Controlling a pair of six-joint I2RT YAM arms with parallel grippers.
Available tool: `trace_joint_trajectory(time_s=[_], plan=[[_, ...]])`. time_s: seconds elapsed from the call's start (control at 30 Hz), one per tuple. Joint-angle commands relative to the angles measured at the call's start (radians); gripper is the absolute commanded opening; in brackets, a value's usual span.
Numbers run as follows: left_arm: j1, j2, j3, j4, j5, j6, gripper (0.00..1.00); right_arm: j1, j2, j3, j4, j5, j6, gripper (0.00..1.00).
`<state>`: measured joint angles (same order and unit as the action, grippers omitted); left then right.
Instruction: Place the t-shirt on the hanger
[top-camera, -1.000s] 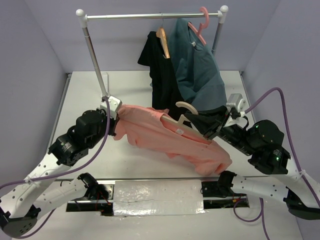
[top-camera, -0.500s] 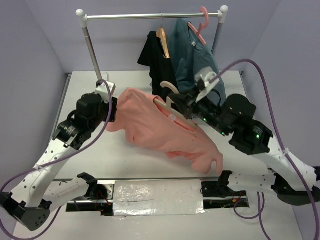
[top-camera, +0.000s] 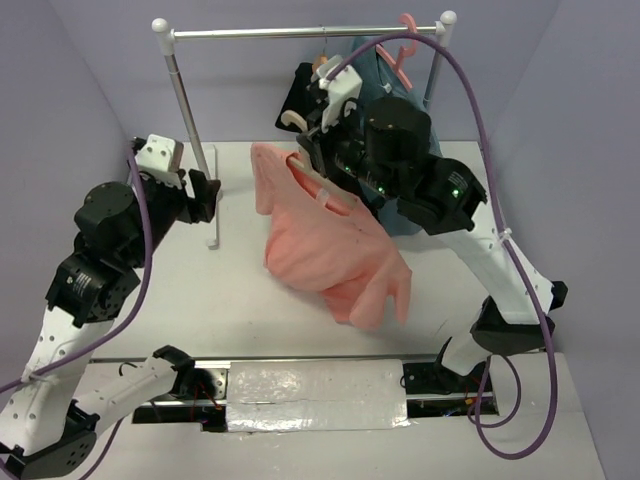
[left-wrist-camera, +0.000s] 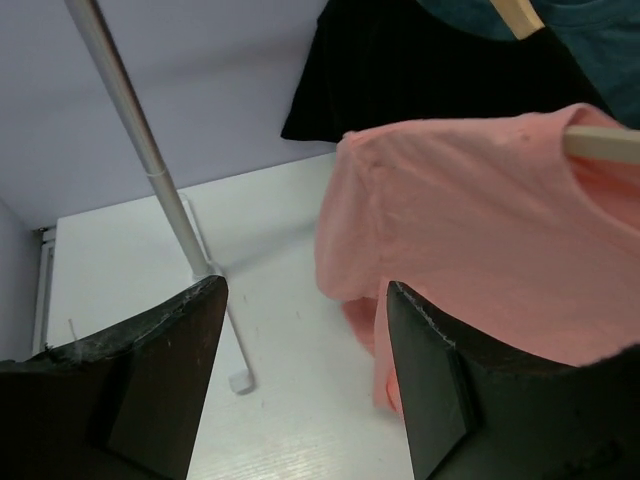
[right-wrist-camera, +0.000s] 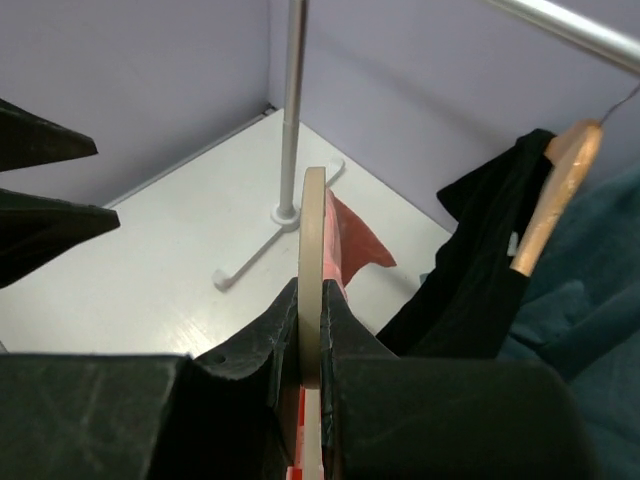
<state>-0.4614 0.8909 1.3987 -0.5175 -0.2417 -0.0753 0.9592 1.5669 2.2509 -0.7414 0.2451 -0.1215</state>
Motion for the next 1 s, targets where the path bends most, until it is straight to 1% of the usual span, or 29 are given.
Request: trace_joint_trajectory(time_s=[0.0, 0.03, 0.07, 0.1, 0.17, 0.2, 0.23, 0.27, 0.3, 0.33, 0.37, 0.4, 0.43, 0.47, 0.53, 0.57, 0.6, 0.63, 0.67, 0.7, 0.73, 0.77, 0.8, 0.87, 0.97], plan=[[0.003, 0.008, -0.05, 0.04, 0.117, 0.011, 0.77, -0.002, -0.046, -0.066, 0.023, -0.047, 0.034, 0.0], [0.001, 0.003, -0.073, 0.037, 0.142, 0.012, 0.77, -0.002, -0.066, -0.127, 0.112, -0.05, 0.031, 0.0], [0.001, 0.003, -0.084, 0.033, 0.156, 0.009, 0.76, 0.001, -0.07, -0.155, 0.111, -0.043, 0.037, 0.0], [0.001, 0.0, -0.092, 0.028, 0.168, 0.002, 0.75, -0.002, -0.055, -0.139, 0.084, 0.015, 0.077, 0.0], [0.003, -0.02, -0.133, 0.048, 0.173, -0.03, 0.75, 0.001, -0.068, -0.186, 0.115, 0.057, 0.106, 0.0], [0.001, -0.027, -0.165, 0.069, 0.179, -0.049, 0.75, 0.007, -0.112, -0.236, 0.207, 0.08, 0.118, 0.0], [0.003, -0.042, -0.176, 0.1, 0.174, -0.07, 0.76, 0.016, -0.137, -0.287, 0.256, 0.1, 0.147, 0.0], [0.003, -0.046, -0.179, 0.103, 0.17, -0.111, 0.76, 0.024, -0.157, -0.385, 0.304, 0.118, 0.155, 0.0], [0.001, -0.049, -0.17, 0.102, 0.182, -0.125, 0.77, 0.03, -0.183, -0.425, 0.377, 0.149, 0.166, 0.0], [0.001, -0.047, -0.161, 0.084, 0.197, -0.139, 0.79, 0.047, -0.188, -0.473, 0.402, 0.173, 0.177, 0.0], [0.001, -0.04, -0.146, 0.064, 0.212, -0.167, 0.83, 0.056, -0.186, -0.485, 0.422, 0.199, 0.186, 0.0], [0.003, -0.027, -0.104, 0.038, 0.24, -0.182, 0.97, 0.067, -0.179, -0.494, 0.463, 0.227, 0.189, 0.0], [0.003, 0.003, -0.086, 0.01, 0.277, -0.193, 0.99, 0.075, -0.151, -0.498, 0.48, 0.276, 0.184, 0.0], [0.001, 0.016, -0.067, -0.037, 0.318, -0.198, 0.99, 0.088, -0.131, -0.493, 0.499, 0.301, 0.178, 0.0], [0.001, 0.01, -0.069, -0.05, 0.41, -0.204, 0.99, 0.093, -0.079, -0.444, 0.521, 0.359, 0.18, 0.0], [0.001, -0.007, -0.081, -0.044, 0.416, -0.21, 0.99, 0.095, -0.017, -0.418, 0.517, 0.423, 0.187, 0.0], [0.001, -0.029, -0.111, -0.03, 0.403, -0.208, 0.99, 0.095, 0.019, -0.389, 0.504, 0.456, 0.189, 0.0], [0.003, -0.082, -0.131, -0.016, 0.394, -0.205, 0.99, 0.096, 0.051, -0.342, 0.504, 0.48, 0.187, 0.0], [0.001, -0.117, -0.157, 0.003, 0.351, -0.218, 1.0, 0.095, 0.109, -0.321, 0.505, 0.532, 0.189, 0.0], [0.001, -0.148, -0.217, 0.064, 0.338, -0.236, 1.0, 0.095, 0.134, -0.301, 0.501, 0.548, 0.192, 0.0], [0.001, -0.203, -0.24, 0.088, 0.357, -0.227, 1.0, 0.095, 0.152, -0.283, 0.502, 0.549, 0.195, 0.0], [0.001, -0.225, -0.268, 0.117, 0.422, -0.21, 0.99, 0.095, 0.162, -0.29, 0.513, 0.525, 0.195, 0.0], [0.001, -0.243, -0.297, 0.141, 0.406, -0.228, 0.99, 0.096, 0.157, -0.306, 0.545, 0.52, 0.204, 0.0], [0.003, -0.254, -0.296, 0.126, 0.38, -0.259, 0.99, 0.096, 0.153, -0.332, 0.566, 0.526, 0.224, 0.0], [0.001, -0.213, -0.264, 0.07, 0.418, -0.271, 0.99, 0.105, 0.185, -0.272, 0.544, 0.592, 0.256, 0.0]])
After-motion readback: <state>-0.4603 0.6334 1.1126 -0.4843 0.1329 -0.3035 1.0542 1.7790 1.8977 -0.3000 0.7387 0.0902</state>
